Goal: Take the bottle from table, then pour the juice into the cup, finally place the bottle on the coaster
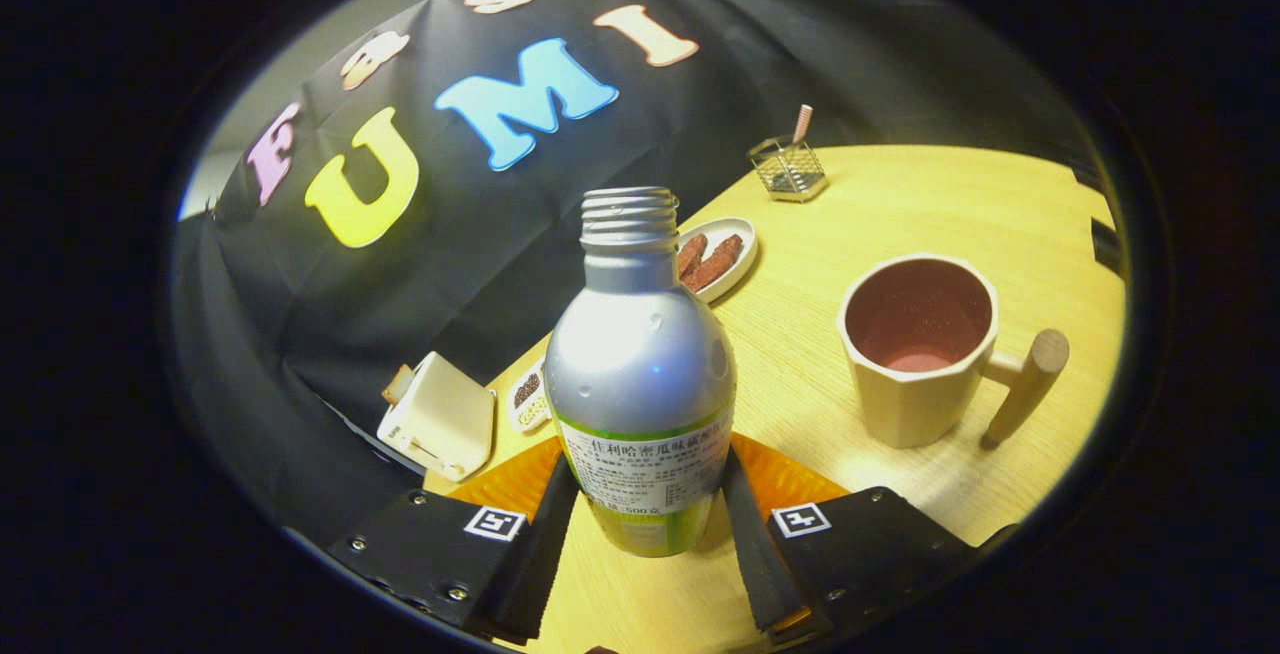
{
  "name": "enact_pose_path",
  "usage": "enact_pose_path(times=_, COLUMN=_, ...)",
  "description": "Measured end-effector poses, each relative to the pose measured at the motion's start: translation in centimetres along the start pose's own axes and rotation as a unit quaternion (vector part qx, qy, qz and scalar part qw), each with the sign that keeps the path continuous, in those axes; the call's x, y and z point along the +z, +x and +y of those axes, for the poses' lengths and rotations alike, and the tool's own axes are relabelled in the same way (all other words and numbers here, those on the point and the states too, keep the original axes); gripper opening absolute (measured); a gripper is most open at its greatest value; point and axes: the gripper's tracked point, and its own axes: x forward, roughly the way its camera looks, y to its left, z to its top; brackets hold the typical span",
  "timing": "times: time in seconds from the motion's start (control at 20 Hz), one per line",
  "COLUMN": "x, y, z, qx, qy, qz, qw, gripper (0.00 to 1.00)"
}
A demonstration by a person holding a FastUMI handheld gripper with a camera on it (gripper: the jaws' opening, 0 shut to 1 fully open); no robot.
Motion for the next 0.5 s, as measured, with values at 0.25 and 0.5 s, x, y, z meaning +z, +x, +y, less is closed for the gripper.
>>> enact_pose_path(times=0.25, x=-0.3, y=0.9, z=1.4, qx=-0.01, qy=-0.07, qz=-0.014, qw=0.997, gripper=0.75)
enact_pose_path(times=0.5, x=-2.0, y=2.7, z=2.5, qx=-0.017, qy=-0.147, qz=0.001, qw=0.989, gripper=0.75)
